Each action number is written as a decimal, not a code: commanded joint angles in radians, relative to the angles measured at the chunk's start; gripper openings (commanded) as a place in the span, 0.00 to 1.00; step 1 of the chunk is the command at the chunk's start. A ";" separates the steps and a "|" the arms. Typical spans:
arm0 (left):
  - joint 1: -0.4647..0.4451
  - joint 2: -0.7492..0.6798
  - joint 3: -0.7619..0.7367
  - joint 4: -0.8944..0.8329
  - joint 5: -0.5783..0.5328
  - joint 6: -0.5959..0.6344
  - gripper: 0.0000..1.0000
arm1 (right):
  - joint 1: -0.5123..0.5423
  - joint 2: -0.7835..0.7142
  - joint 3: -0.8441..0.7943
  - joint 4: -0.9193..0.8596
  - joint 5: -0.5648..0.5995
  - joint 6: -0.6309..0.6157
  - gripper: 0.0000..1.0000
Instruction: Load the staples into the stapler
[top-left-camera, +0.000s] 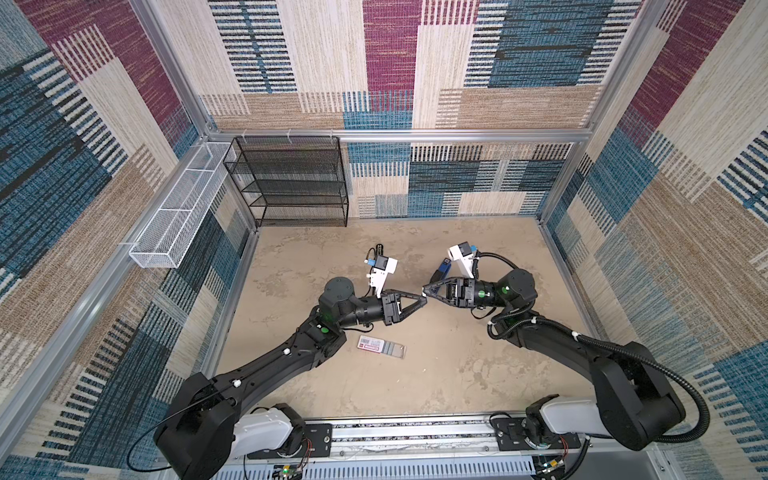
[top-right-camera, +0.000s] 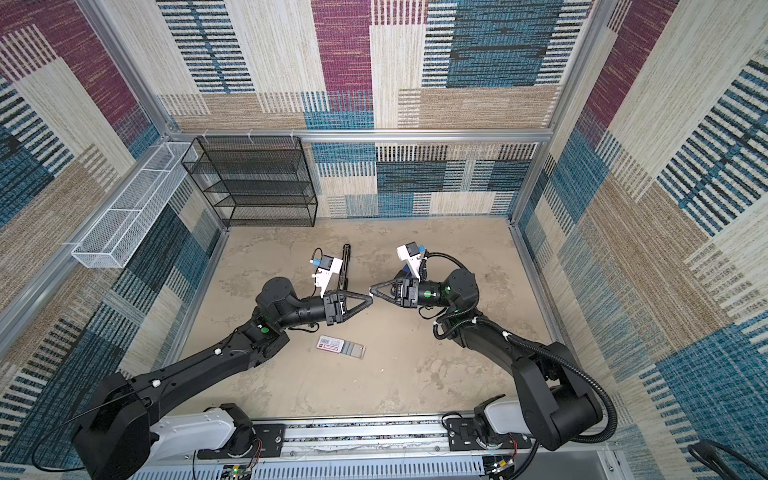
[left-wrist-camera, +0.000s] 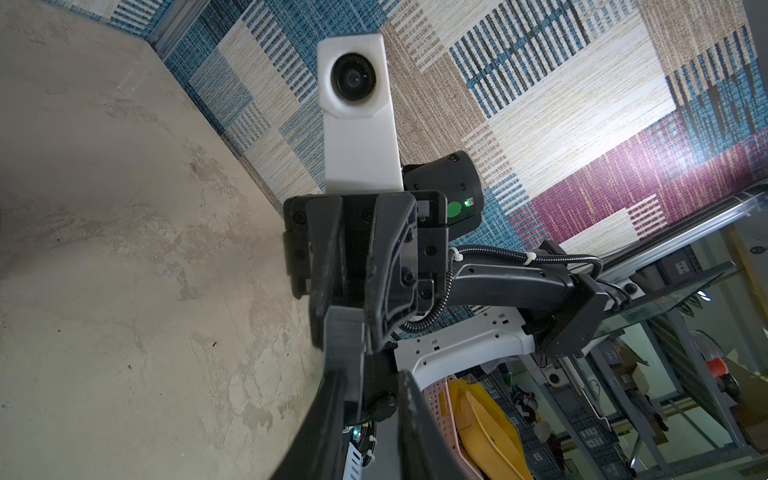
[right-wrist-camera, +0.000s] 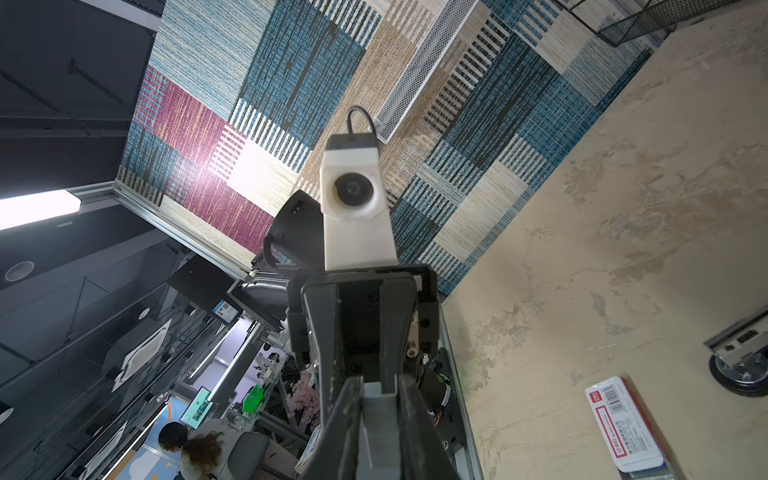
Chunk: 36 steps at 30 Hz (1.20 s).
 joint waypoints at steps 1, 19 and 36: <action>0.002 -0.018 -0.008 -0.009 -0.024 -0.019 0.30 | 0.001 -0.009 0.012 0.020 -0.008 -0.008 0.20; 0.112 -0.210 -0.010 -0.624 -0.372 0.149 0.42 | -0.025 -0.054 0.038 -0.129 -0.009 -0.104 0.19; 0.135 0.416 0.360 -0.963 -0.808 0.377 0.63 | -0.038 -0.093 0.015 -0.189 0.003 -0.140 0.20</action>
